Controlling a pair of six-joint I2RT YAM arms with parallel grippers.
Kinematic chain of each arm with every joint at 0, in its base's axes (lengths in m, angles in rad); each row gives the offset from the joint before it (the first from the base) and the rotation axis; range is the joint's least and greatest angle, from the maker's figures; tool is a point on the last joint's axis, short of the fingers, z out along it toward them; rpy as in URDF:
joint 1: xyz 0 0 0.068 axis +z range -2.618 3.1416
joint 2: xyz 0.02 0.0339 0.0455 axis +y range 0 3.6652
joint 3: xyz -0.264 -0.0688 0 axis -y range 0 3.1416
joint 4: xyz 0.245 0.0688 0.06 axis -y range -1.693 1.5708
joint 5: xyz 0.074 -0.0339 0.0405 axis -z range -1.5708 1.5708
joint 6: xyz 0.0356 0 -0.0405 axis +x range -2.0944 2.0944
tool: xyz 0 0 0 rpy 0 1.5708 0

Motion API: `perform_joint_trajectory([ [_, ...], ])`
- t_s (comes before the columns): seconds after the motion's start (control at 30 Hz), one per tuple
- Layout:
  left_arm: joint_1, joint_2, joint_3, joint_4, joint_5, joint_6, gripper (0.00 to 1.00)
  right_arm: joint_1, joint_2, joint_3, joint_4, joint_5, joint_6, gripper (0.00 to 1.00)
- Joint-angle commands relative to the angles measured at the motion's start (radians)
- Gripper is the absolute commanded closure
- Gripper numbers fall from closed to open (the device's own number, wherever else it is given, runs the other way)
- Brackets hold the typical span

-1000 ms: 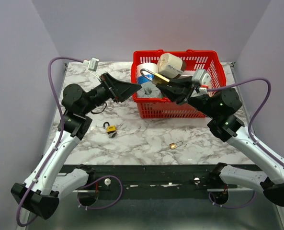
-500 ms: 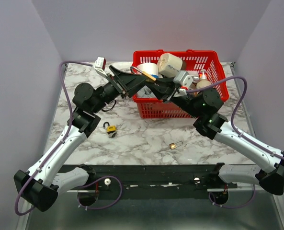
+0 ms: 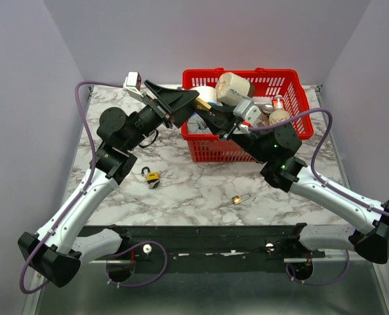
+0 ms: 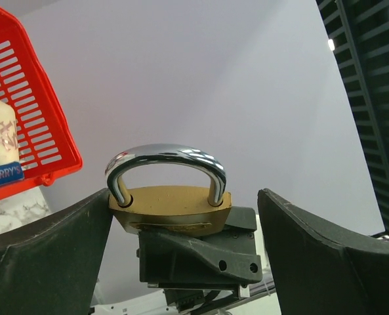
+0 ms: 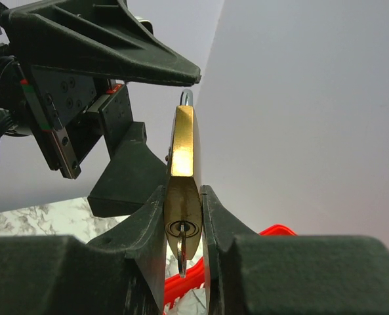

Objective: Lock with the key
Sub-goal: Lock the lock.

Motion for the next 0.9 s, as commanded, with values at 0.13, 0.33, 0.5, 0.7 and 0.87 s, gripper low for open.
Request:
perform_joint_trajectory([
  [0.13, -0.033, -0.001, 0.009, -0.051, -0.034, 0.002, 0.1, 0.015, 0.011, 0.044, 0.122, 0.058, -0.004, 0.99],
  [0.33, -0.036, 0.002, 0.006, -0.06, -0.039, 0.002, 0.23, 0.021, 0.017, 0.04, 0.118, 0.06, -0.001, 0.99],
  [0.5, -0.039, -0.001, 0.0, -0.072, -0.044, 0.012, 0.38, 0.026, 0.019, 0.041, 0.109, 0.054, -0.001, 0.99],
  [0.7, -0.019, -0.017, -0.017, -0.077, -0.022, 0.061, 0.8, 0.026, 0.007, 0.075, -0.004, 0.002, 0.068, 0.56],
  [0.87, 0.038, -0.076, -0.049, -0.078, 0.025, 0.146, 1.0, 0.024, -0.073, 0.078, -0.23, -0.031, 0.065, 0.16],
])
